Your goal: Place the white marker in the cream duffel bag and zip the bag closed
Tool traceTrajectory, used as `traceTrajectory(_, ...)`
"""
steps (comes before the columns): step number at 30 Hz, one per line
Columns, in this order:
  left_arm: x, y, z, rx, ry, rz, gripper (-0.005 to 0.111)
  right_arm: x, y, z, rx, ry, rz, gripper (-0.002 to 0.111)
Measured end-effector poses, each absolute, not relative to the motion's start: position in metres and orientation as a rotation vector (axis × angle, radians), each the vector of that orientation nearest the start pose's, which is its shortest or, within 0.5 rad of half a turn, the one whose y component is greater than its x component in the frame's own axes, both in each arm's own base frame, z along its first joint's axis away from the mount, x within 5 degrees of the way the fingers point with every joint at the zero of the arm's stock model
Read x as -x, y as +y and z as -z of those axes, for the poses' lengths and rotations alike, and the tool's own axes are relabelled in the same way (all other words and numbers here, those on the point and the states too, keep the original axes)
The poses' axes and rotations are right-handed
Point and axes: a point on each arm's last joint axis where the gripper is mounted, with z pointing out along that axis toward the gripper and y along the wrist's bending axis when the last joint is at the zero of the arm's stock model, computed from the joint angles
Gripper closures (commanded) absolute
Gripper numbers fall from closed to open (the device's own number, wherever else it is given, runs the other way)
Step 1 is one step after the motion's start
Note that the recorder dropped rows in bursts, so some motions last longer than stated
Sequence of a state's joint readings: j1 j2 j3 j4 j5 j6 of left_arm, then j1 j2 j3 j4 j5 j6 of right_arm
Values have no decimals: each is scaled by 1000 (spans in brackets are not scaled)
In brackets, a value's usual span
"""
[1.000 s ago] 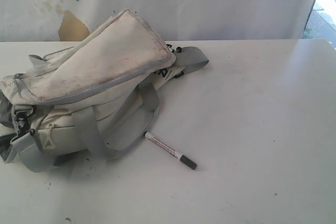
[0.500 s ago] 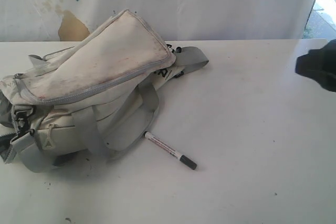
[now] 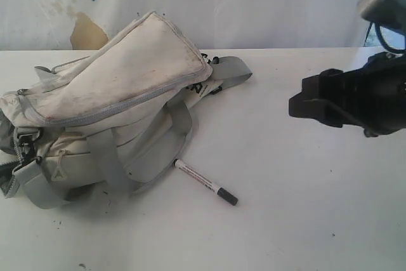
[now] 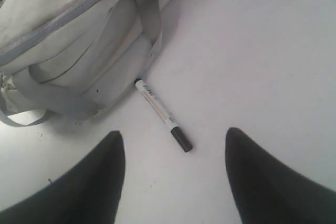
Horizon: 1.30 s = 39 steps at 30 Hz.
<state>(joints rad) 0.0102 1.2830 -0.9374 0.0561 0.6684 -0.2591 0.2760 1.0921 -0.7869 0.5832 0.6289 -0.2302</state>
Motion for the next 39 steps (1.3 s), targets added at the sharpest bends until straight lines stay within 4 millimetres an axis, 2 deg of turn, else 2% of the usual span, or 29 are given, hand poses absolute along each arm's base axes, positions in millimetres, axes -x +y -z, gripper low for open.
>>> traceTrajectory(4,-280,25,-285,414,2508,41,33,-203,97,-293,197,2393,-704,55)
traceTrajectory(8,-295,40,-276,548,2528,159,33,-210,105,-287,149,2400,-774,55)
traceTrajectory(11,-316,48,-253,660,2551,457,33,-229,118,-280,55,2415,-922,55)
traceTrajectory(13,-327,49,-236,677,2548,551,33,-239,127,-278,40,2418,-1009,55)
traceTrajectory(18,-349,53,-216,714,2460,598,33,-264,160,-268,72,2405,-1144,55)
traceTrajectory(21,-355,53,-210,754,2418,629,33,-279,185,-260,104,2392,-1169,55)
traceTrajectory(24,-359,52,-205,806,2401,689,33,-296,209,-252,57,2372,-1189,55)
traceTrajectory(32,-361,49,-191,855,2431,756,43,-318,253,-230,44,2401,-1239,55)
traceTrajectory(39,-362,47,-193,845,2420,796,45,-341,269,-206,-106,2409,-1259,55)
